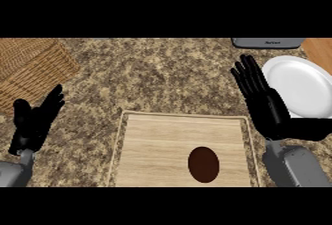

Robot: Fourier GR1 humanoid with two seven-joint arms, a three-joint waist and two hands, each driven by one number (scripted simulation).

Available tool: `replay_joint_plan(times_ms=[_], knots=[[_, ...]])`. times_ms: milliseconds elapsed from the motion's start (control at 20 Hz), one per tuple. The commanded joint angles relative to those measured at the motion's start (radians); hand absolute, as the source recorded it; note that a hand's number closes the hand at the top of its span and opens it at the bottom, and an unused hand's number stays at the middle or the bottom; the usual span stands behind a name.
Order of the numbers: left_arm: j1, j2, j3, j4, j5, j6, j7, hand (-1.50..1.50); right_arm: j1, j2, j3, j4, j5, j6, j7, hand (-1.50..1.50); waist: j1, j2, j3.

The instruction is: Pick the cupcake from the tray and place it in the plate

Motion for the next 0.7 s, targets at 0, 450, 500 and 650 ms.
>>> replay_joint_plan(times_ms=[0,450,500,650], knots=[[-0.003,-0.081,-0.004,0.077,-0.025,0.003,-0.030,0.00,0.020,-0.026,-0.022,-0.074,0.051,-0.063,0.066,1.50,-0.005,-0.011,0.018],[0.135,-0.243,-0.061,0.013,0.061,0.039,-0.043,0.00,0.196,-0.262,-0.242,-0.109,0.403,-0.452,0.147,-1.50,-0.066,-0.025,0.015],[0.160,-0.232,-0.062,-0.019,0.073,0.007,-0.062,0.00,0.245,-0.196,-0.218,-0.161,0.430,-0.517,0.127,-1.50,-0.044,-0.026,0.016],[0.123,-0.284,-0.081,-0.005,0.038,0.048,-0.062,0.00,0.422,-0.121,-0.149,-0.393,0.474,-0.562,0.109,-1.50,-0.033,-0.019,0.018]])
